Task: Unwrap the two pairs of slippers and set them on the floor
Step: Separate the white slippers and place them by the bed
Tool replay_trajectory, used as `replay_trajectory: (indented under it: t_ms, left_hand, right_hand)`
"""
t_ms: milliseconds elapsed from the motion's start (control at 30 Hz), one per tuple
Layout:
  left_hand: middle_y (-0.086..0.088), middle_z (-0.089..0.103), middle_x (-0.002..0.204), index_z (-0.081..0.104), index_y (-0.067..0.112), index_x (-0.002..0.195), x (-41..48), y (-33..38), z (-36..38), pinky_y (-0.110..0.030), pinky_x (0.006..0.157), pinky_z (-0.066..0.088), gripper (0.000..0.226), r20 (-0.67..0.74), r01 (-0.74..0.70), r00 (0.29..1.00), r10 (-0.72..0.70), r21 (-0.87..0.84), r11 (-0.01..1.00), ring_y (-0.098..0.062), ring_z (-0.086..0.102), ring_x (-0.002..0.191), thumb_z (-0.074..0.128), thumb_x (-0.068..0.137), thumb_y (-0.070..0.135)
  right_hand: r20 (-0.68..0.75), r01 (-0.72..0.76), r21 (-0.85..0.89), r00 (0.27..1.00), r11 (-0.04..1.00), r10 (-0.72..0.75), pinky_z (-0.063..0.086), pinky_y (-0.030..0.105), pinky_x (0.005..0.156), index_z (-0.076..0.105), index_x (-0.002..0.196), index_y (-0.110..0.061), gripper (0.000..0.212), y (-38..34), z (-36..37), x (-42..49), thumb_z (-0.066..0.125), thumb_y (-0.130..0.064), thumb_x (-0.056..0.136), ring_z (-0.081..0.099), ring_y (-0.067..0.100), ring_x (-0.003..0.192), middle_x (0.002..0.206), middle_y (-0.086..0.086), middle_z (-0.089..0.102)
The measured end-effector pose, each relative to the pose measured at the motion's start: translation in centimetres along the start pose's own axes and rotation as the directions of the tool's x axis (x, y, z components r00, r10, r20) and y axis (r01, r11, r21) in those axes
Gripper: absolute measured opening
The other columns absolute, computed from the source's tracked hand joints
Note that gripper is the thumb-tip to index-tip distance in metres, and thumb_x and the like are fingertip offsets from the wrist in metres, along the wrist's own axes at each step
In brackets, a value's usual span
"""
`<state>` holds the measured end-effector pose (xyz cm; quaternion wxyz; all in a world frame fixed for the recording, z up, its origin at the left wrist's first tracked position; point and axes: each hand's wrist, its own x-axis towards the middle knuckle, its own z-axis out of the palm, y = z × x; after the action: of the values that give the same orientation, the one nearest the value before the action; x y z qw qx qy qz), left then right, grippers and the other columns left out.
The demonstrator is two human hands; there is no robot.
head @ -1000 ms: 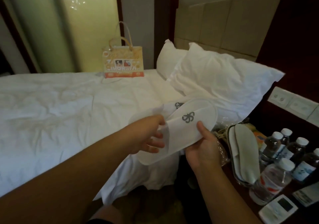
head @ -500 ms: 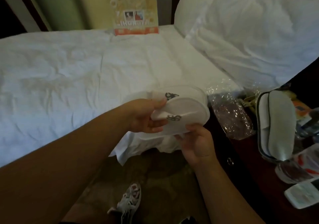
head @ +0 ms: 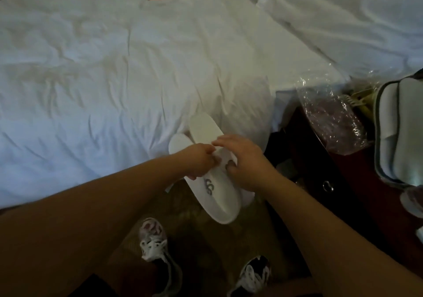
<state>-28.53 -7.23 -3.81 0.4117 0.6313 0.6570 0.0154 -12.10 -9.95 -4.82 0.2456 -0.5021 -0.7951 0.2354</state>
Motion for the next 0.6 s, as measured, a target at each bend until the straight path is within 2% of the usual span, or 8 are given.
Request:
replay_trajectory:
  t_ms: [67, 133, 200, 267, 400, 467, 533, 600]
  left_hand:
    - [-0.011, 0.058, 0.128, 0.052, 0.016, 0.131, 1.2, -1.5, 1.6, -0.028, 0.081, 0.051, 0.041, 0.055, -0.081, 0.996, 0.071, 0.203, 0.976, -0.025, 0.06, 0.103, 0.058, 0.093, 0.029]
    - [-0.009, 0.06, 0.128, 0.057, 0.016, 0.126, 1.7, -3.0, 3.0, -0.029, 0.085, 0.043, 0.038, 0.089, -0.094, 0.993, 0.076, 0.222, 0.97, -0.025, 0.059, 0.107, 0.054, 0.094, 0.036]
    - [-0.008, 0.059, 0.13, 0.054, 0.019, 0.127, 2.7, -4.9, 4.7, -0.029, 0.089, 0.038, 0.039, 0.155, -0.159, 0.98, 0.126, 0.22, 0.962, -0.027, 0.055, 0.115, 0.053, 0.094, 0.04]
    - [-0.005, 0.059, 0.124, 0.047, 0.021, 0.131, 3.8, -7.0, 6.6, -0.026, 0.082, 0.038, 0.051, 0.191, -0.163, 0.973, 0.131, 0.162, 0.973, -0.022, 0.057, 0.108, 0.061, 0.088, 0.045]
    - [0.006, 0.048, 0.112, 0.014, 0.03, 0.144, 4.9, -10.1, 8.9, -0.027, 0.074, 0.046, 0.116, 0.221, -0.065, 0.974, 0.057, 0.028, 0.998, -0.012, 0.05, 0.097, 0.087, 0.056, 0.046]
    - [-0.001, 0.05, 0.12, 0.017, 0.031, 0.142, 5.1, -11.5, 10.1, -0.03, 0.077, 0.053, 0.116, 0.239, 0.002, 0.971, -0.007, 0.021, 1.0, -0.016, 0.052, 0.102, 0.091, 0.053, 0.036]
    - [-0.003, 0.05, 0.126, 0.031, 0.026, 0.137, 5.6, -13.0, 11.3, -0.023, 0.07, 0.052, 0.104, 0.213, 0.108, 0.972, -0.1, -0.026, 0.994, -0.016, 0.052, 0.101, 0.092, 0.053, 0.03]
    - [-0.004, 0.054, 0.124, 0.048, 0.017, 0.128, 6.2, -14.3, 12.1, -0.019, 0.065, 0.046, 0.088, 0.2, 0.173, 0.966, -0.164, -0.03, 0.984, -0.017, 0.054, 0.098, 0.092, 0.054, 0.033]
  right_hand:
    - [0.212, 0.0, -0.162, 0.977, 0.987, 0.035, 0.038, 0.04, 0.103, 0.039, 0.142, -0.034, 0.063, 0.7, 1.6, 0.7, 0.062, -0.025, 0.083, 0.051, 0.022, 0.125, 0.142, -0.003, 0.05]
    - [0.397, -0.096, -0.222, 0.9, 0.97, 0.18, 0.045, 0.041, 0.097, 0.038, 0.143, -0.034, 0.069, 2.1, 3.3, 0.9, 0.065, -0.031, 0.08, 0.055, 0.027, 0.12, 0.138, 0.001, 0.054]
    - [0.518, -0.163, -0.256, 0.809, 0.953, 0.277, 0.051, 0.038, 0.084, 0.056, 0.126, -0.028, 0.053, 3.5, 5.0, 1.0, 0.068, -0.035, 0.075, 0.061, 0.029, 0.107, 0.122, 0.005, 0.063]
    - [0.594, -0.17, -0.301, 0.736, 0.938, 0.324, 0.049, 0.035, 0.078, 0.066, 0.1, -0.025, 0.033, 4.6, 6.9, 0.9, 0.059, -0.046, 0.076, 0.061, 0.026, 0.096, 0.106, 0.005, 0.067]
    - [0.639, 0.253, -0.557, 0.739, 0.791, 0.214, 0.021, 0.043, 0.086, 0.06, 0.078, -0.032, 0.02, 7.5, 10.8, -0.3, 0.056, -0.051, 0.081, 0.041, 0.022, 0.101, 0.085, -0.01, 0.056]
    - [0.662, 0.366, -0.55, 0.739, 0.751, 0.125, 0.015, 0.048, 0.098, 0.051, 0.069, -0.03, 0.024, 8.5, 12.3, -0.8, 0.055, -0.05, 0.081, 0.038, 0.021, 0.102, 0.082, -0.01, 0.056]
    - [0.708, 0.338, -0.462, 0.698, 0.82, 0.111, 0.018, 0.047, 0.106, 0.045, 0.061, -0.025, 0.031, 9.4, 13.7, -0.7, 0.049, -0.044, 0.085, 0.046, 0.019, 0.092, 0.076, -0.009, 0.055]
    - [0.736, 0.238, -0.375, 0.664, 0.896, 0.132, 0.035, 0.033, 0.088, 0.042, 0.055, -0.025, 0.035, 10.2, 14.8, -0.7, 0.048, -0.04, 0.086, 0.049, 0.018, 0.073, 0.064, -0.008, 0.05]
